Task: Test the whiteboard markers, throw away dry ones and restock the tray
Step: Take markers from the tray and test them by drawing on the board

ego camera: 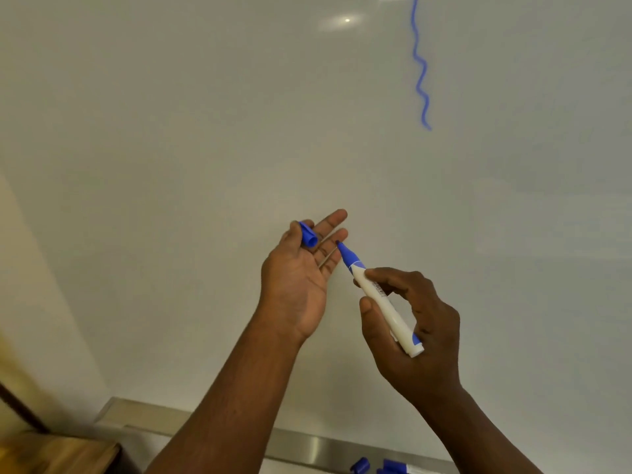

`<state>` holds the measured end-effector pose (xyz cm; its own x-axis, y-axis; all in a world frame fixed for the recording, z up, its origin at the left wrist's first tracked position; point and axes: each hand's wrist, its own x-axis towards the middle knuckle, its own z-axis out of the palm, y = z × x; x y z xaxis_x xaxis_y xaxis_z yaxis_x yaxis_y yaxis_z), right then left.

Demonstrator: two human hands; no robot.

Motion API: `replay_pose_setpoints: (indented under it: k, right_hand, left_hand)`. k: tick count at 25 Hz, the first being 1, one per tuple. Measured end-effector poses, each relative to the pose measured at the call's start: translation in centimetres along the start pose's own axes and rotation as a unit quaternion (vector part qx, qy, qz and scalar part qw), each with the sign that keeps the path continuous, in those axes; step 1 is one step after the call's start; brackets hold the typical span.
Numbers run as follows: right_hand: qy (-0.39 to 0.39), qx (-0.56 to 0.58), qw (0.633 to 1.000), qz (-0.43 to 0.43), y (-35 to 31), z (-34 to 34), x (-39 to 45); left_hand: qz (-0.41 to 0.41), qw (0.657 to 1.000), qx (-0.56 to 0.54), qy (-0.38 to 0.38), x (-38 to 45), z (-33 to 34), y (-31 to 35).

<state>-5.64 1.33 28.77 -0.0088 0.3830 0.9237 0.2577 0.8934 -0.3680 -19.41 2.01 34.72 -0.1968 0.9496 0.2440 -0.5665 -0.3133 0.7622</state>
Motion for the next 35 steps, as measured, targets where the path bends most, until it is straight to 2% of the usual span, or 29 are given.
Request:
replay_pose_setpoints:
  k: [6,14,23,35]
  right_hand:
    - [-0.058,0.012,0.998,0.025,0.0,2.4,-2.7]
    - [-0.104,0.029,0.992,0.062,0.5,4.0,-4.1]
    - [-0.159,0.074,0.978,0.114,1.8,5.5,-6.6]
    - [-0.161,0.118,0.969,0.144,2.2,7.3,-8.9]
  left_hand:
    - [-0.014,0.999,-0.006,0.042,-1.5,-2.7,-1.9]
    - [-0.030,0.998,0.011,0.055,-3.0,-5.7,-3.4]
    - [0.002,0.990,0.065,0.126,-3.5,-8.2,-5.5]
    - [-0.002,0.987,0.042,0.156,-3.9,-10.5,-6.9]
